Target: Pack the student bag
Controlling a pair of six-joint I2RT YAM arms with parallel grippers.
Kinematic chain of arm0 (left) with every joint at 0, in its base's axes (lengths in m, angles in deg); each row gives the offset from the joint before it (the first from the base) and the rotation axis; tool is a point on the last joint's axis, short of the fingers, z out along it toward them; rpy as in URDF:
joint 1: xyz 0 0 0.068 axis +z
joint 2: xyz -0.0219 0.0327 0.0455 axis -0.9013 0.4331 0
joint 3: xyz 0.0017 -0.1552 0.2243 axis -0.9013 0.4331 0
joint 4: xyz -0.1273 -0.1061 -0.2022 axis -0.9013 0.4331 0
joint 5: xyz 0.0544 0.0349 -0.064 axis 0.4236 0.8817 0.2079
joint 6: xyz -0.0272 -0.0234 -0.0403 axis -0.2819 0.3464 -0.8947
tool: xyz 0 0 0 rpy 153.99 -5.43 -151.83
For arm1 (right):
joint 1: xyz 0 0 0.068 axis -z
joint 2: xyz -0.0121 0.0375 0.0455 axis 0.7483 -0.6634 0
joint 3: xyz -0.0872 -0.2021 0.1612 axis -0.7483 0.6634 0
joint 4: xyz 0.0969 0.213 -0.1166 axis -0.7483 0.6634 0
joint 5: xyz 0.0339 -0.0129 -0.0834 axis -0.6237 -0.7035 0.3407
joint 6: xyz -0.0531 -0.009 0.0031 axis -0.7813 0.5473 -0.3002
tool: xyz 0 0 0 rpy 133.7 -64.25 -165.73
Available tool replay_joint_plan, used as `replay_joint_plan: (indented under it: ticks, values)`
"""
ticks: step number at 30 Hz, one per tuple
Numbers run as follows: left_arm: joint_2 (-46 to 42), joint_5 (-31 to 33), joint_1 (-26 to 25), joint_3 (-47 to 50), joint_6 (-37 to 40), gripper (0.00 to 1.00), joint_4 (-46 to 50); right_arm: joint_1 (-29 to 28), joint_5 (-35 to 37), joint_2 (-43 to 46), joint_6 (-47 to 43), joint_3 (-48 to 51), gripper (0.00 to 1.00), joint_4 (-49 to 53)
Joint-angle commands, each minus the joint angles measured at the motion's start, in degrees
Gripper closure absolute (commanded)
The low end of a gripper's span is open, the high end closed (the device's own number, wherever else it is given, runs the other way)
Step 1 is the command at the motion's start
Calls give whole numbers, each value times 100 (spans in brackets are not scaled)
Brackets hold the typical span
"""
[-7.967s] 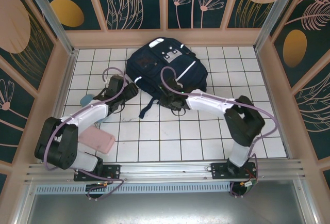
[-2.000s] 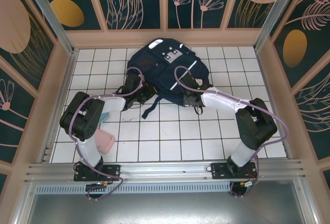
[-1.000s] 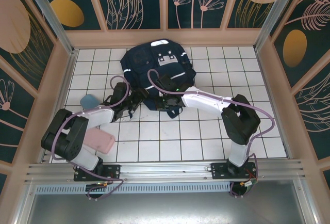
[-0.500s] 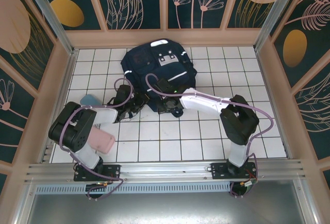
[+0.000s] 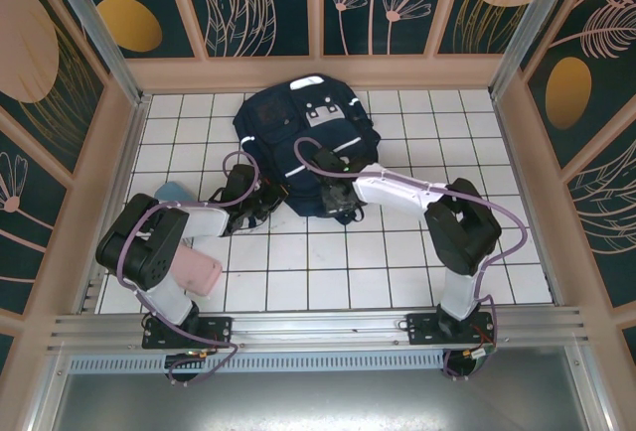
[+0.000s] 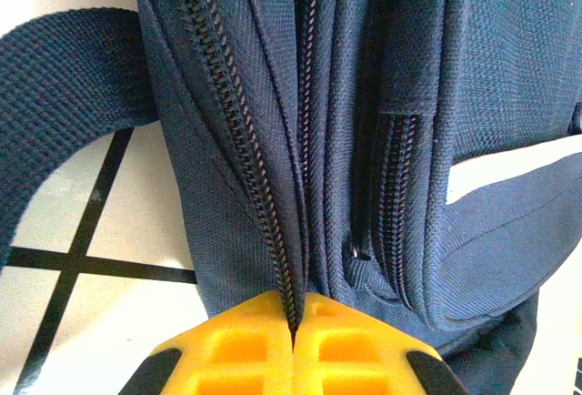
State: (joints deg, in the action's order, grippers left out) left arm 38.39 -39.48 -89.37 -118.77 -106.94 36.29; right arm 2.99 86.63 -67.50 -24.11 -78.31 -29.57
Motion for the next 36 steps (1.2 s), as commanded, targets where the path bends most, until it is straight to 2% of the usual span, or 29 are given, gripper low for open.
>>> replay_joint_plan:
  ticks: [1,9,15,17,21,23,27,31,36]
  values:
    - [-94,483,192,-48,226,98,213,370,524,199,-143,204,100,372]
    - [-251,507,313,-134,392,98,386,854,627,328,-299,246,100,119]
    - [-414,769,501,-463,755,96,876,372,-466,497,-598,76,100,-285]
    - [-508,992,564,-530,809,87,1080,216,-952,536,-590,15,100,-466]
    - [-830,1563,614,-524,835,51,1592,-43,-1795,570,-468,-58,100,-974]
    - [-1053,1717,614,-564,808,41,2025,-128,-1964,531,-430,-132,100,-1119]
    - [-1544,1481,604,-597,731,35,2594,-209,-2174,456,-496,-324,100,-1261]
    - [-1884,957,495,-350,380,34,2495,-219,-2336,449,-620,-416,100,-1305]
    - [-1885,771,81,-225,-174,34,2342,-219,-2333,467,-615,-343,100,-1353]
